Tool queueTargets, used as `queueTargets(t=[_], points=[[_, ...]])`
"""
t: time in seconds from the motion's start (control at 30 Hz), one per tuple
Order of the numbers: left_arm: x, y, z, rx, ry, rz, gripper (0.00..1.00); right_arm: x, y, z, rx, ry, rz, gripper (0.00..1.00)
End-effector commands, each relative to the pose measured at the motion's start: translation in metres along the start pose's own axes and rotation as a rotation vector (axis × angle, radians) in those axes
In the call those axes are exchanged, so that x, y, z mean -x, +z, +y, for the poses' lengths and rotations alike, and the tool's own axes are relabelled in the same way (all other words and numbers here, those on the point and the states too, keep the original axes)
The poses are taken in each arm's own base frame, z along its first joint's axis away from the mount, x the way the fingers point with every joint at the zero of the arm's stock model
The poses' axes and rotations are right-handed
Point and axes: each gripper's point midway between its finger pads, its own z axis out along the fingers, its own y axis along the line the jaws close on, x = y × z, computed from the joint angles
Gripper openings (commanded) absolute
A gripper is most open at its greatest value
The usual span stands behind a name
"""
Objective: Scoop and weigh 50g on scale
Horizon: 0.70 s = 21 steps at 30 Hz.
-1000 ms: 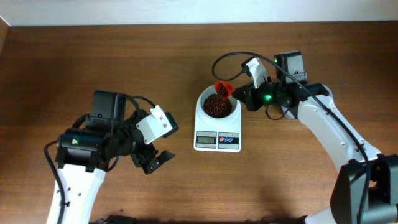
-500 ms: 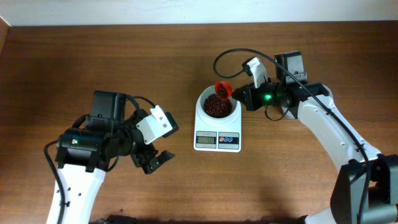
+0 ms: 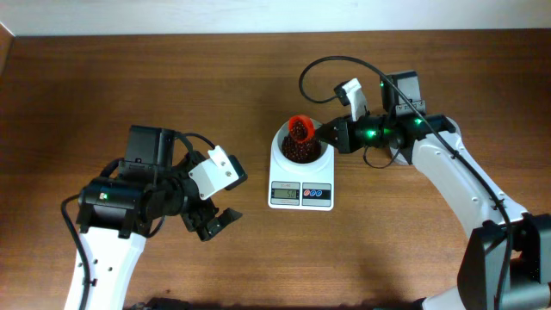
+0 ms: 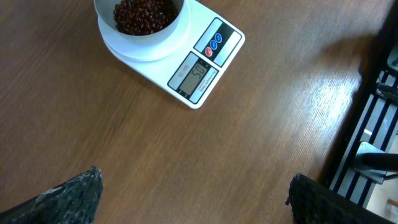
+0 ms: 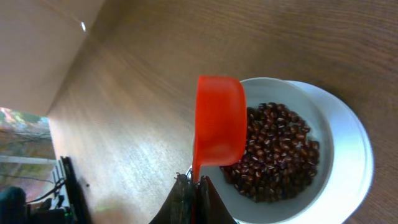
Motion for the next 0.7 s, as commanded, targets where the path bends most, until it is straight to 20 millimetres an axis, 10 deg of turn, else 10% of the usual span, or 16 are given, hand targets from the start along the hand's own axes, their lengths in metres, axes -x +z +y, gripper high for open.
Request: queueTargets(t=[0.0, 0.67], points=[[0.007, -0.007, 0.000, 0.007, 0.025, -0.029, 0.99, 0.012, -0.012, 0.016, 0.086, 0.033, -0.033, 0.04], [0.007, -0.007, 0.000, 0.008, 0.025, -0.028, 0.99, 0.032, -0.093, -0.013, 0.263, 0.187, -0.203, 0.04]])
